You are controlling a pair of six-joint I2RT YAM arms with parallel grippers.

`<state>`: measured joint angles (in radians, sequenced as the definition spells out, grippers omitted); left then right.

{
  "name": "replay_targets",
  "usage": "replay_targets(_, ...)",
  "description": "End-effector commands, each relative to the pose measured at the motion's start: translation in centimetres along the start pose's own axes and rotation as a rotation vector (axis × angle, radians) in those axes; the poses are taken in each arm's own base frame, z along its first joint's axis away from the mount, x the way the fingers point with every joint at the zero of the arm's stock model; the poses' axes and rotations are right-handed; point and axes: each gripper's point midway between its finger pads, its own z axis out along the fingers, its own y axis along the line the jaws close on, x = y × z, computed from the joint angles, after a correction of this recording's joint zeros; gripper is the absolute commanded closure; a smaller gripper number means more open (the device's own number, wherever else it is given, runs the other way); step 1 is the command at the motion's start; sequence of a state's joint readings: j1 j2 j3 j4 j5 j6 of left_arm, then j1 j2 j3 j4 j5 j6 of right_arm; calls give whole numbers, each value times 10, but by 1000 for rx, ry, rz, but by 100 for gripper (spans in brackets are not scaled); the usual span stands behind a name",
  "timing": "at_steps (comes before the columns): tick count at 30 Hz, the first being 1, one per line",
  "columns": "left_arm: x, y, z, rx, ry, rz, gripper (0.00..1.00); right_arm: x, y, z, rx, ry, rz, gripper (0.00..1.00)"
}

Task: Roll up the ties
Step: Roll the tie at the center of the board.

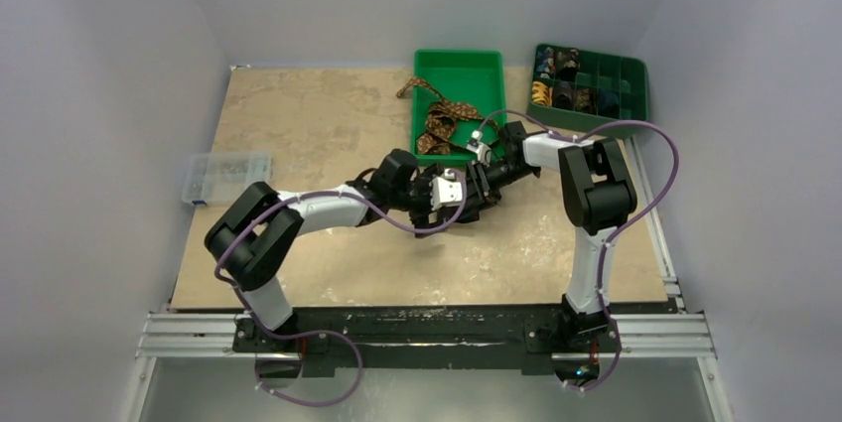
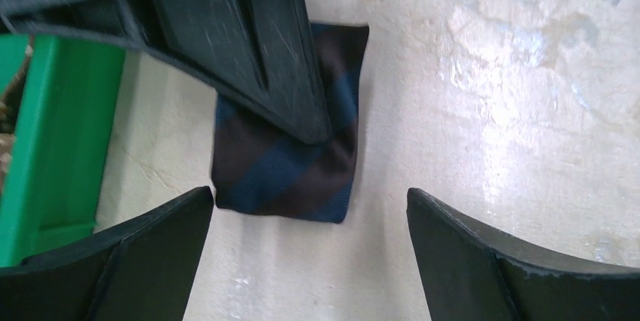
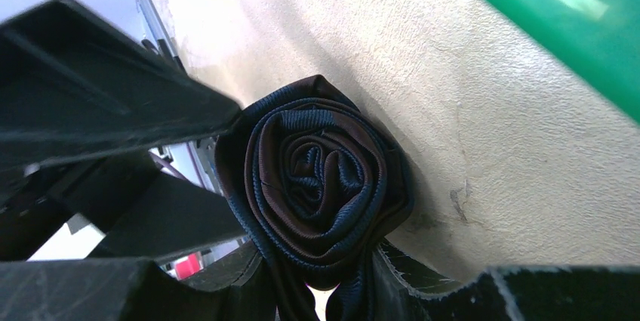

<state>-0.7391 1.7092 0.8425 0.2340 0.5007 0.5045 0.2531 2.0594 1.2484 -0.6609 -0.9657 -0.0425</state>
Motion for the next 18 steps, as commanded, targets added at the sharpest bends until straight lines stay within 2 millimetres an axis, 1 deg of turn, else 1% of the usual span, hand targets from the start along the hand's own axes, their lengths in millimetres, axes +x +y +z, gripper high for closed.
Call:
replay_targets(1,-17,-2,1,129,73,26,0,21,-30,8,129,73,60,75)
replay_targets(3,-18,5,4,119,124,5,0,20,-29,7,130,72,57,75)
replay_targets(5,-19,9,8,109,134,-7,0,20,-28,7,128,70,57,75)
replay_targets(9,-1,-3,19,183,184,-12,0,19,-28,8,122,71,60,75)
replay_targets(11,4,-8,20,207,191,-17,0,18,-28,7,122,70,57,75)
replay_targets(15,0,-10,25,209,170,-12,0,17,-27,7,121,68,54,75)
replay_targets(18,-2,-8,35,183,184,-1,0,15,-27,8,119,62,51,75)
